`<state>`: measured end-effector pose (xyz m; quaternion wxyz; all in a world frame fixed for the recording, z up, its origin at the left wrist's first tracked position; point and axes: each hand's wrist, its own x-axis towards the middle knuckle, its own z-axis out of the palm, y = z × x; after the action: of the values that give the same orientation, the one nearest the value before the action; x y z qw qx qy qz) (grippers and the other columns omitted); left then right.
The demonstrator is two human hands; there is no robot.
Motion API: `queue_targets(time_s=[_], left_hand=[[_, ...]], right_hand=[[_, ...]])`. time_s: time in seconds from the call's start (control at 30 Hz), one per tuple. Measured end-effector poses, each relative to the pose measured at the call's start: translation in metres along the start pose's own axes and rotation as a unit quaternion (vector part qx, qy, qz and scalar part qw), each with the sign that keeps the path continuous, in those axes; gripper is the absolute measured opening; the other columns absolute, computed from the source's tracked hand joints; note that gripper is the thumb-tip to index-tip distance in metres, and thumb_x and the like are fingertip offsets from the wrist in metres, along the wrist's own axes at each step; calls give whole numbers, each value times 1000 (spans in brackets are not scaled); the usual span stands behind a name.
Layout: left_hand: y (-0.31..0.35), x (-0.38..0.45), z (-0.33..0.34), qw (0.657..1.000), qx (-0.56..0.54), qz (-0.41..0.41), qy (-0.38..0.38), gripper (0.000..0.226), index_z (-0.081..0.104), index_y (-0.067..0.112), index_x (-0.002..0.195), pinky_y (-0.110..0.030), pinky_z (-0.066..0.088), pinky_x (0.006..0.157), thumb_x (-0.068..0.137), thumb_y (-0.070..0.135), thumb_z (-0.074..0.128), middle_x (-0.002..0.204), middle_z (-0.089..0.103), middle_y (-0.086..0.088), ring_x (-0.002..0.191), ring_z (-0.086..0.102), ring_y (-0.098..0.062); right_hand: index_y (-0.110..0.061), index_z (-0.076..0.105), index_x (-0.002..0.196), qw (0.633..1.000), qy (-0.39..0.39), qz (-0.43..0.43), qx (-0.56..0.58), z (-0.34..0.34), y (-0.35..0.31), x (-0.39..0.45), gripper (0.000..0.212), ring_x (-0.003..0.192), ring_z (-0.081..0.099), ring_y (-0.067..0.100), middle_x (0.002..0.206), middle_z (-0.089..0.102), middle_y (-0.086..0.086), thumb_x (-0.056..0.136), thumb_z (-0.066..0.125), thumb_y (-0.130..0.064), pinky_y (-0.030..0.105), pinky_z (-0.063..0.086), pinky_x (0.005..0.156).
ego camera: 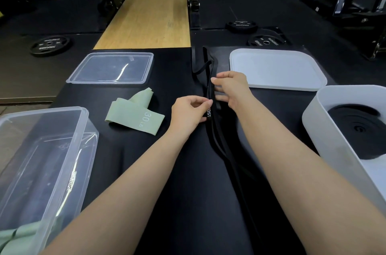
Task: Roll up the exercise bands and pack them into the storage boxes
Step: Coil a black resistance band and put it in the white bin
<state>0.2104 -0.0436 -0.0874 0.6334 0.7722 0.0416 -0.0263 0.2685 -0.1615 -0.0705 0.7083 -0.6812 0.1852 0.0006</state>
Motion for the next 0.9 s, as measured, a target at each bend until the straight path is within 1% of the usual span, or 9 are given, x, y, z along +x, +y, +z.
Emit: queue_targets(time_s=[0.1, 0.17, 0.3, 0.37, 0.47, 0.6, 0.73, 0.83, 0.9], left_hand=[[2, 0, 4, 998, 63, 11, 9, 25, 69, 13, 96, -23, 57, 72, 76, 25, 77, 87, 70, -1, 79, 66, -7], [2, 1, 5, 995, 95, 16, 17, 23, 68, 14, 95, -25, 56, 75, 75, 20, 78, 86, 69, 0, 77, 65, -7], [3, 1, 4, 997, 72, 6, 17, 15, 70, 8, 96, -14, 56, 63, 80, 6, 71, 76, 66, 4, 68, 62, -2], [3, 0, 4, 997, 75, 10, 17, 14, 71, 9, 95, -14, 55, 63, 82, 4, 69, 75, 66, 5, 67, 62, -2], [2, -1, 5, 996, 83, 14, 21, 15, 71, 10, 95, -24, 57, 73, 82, 5, 69, 77, 68, 4, 69, 64, -5], [0, -1, 5, 997, 76, 16, 22, 13, 72, 12, 95, -26, 57, 77, 83, 10, 69, 75, 67, 8, 69, 64, -4], [1, -2, 6, 996, 86, 36, 15, 16, 74, 17, 92, -30, 57, 80, 81, 28, 71, 77, 69, 4, 74, 65, -7], [0, 1, 7, 995, 94, 22, 32, 14, 73, 17, 89, -34, 57, 82, 77, 25, 75, 74, 65, 9, 76, 65, -11], [-2, 4, 6, 996, 78, 8, 30, 16, 73, 12, 91, -30, 58, 78, 78, 21, 75, 72, 64, 9, 70, 63, -7]], right_hand=[[-17, 52, 78, 1000, 9, -6, 0, 0, 0, -2, 19, 90, 62, 21, 96, 61, 9, 86, 63, -4, 31, 54, 61], [-17, 52, 78, 1000, 10, -8, -1, 0, 0, -4, 19, 90, 62, 21, 97, 60, 9, 87, 63, -4, 30, 53, 59], [-17, 53, 80, 1000, 1, -6, -3, -3, 0, -7, 17, 88, 62, 19, 97, 61, 8, 88, 63, -6, 29, 54, 61], [-16, 53, 82, 1000, -17, 4, -2, -7, -1, -8, 14, 85, 63, 18, 97, 61, 8, 89, 62, -7, 26, 54, 57], [-11, 56, 88, 998, -58, 33, 1, -14, -5, -12, 6, 72, 65, 15, 88, 64, 7, 91, 59, -7, 21, 53, 48], [-7, 60, 93, 987, -100, 99, 73, -19, -12, -12, 4, 70, 68, 19, 85, 67, 7, 90, 58, -5, 28, 56, 55], [-10, 59, 86, 985, -88, 125, 76, -17, -15, -13, 7, 67, 66, 16, 77, 66, 2, 91, 56, -6, 26, 53, 49], [-7, 59, 97, 989, -72, 109, 66, -11, -14, -14, 7, 65, 65, 15, 78, 64, 2, 91, 56, -5, 21, 51, 44], [-8, 58, 103, 992, -69, 89, 50, -12, -11, -15, 12, 70, 65, 17, 86, 65, 4, 91, 58, -6, 23, 52, 47]])
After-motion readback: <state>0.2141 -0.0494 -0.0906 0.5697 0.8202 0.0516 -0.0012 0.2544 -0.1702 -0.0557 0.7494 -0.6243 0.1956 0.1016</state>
